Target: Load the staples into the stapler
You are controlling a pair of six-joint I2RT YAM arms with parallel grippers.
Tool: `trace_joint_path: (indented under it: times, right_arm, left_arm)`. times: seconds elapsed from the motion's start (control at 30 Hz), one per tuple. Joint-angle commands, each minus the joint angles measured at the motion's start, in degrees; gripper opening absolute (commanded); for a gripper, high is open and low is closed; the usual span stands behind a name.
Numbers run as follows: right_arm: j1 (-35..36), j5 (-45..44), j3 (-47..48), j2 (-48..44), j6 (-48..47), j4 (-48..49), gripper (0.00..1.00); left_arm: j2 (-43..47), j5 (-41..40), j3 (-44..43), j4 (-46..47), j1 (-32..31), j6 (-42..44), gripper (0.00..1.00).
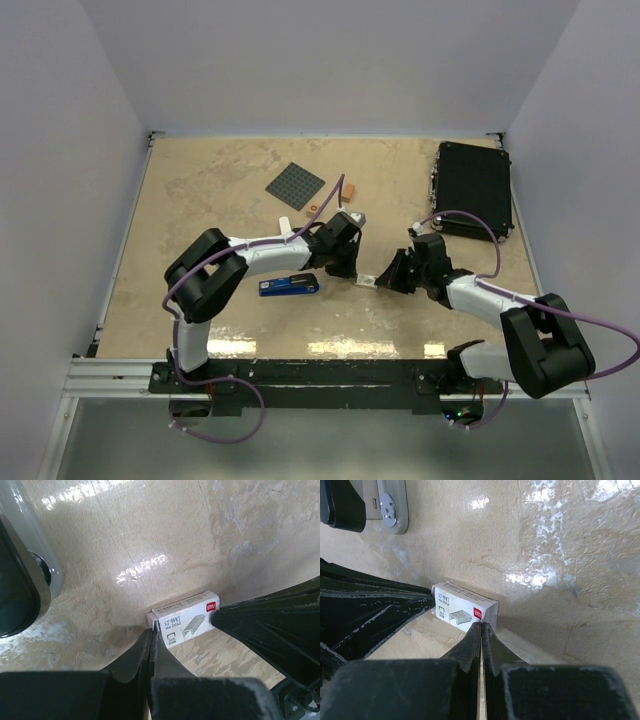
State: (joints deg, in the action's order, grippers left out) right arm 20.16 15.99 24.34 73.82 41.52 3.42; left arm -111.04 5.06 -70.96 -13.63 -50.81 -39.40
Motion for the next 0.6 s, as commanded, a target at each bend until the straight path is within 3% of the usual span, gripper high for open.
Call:
trace_joint_path:
  times: [0.0, 0.47, 0.57]
  right_arm:
    - [-0.3, -3.0, 2.1, -1.7, -1.5, -2.7, 0.0]
    - [-0.3, -6.0, 4.6, -2.9, -3.4, -8.3, 0.0]
    - [-0.2, -5.8, 4.6, -2.8, -3.5, -8.1, 0.0]
  left_arm:
    - [0.0, -2.9, -2.3, -2.4, -0.3, 1.2, 0.0]
    - [1.6, -6.6, -3.0, -4.9, -0.3, 1.8, 0.0]
    - [2.3, -5.3, -3.2, -3.8, -0.3, 1.0, 0.22]
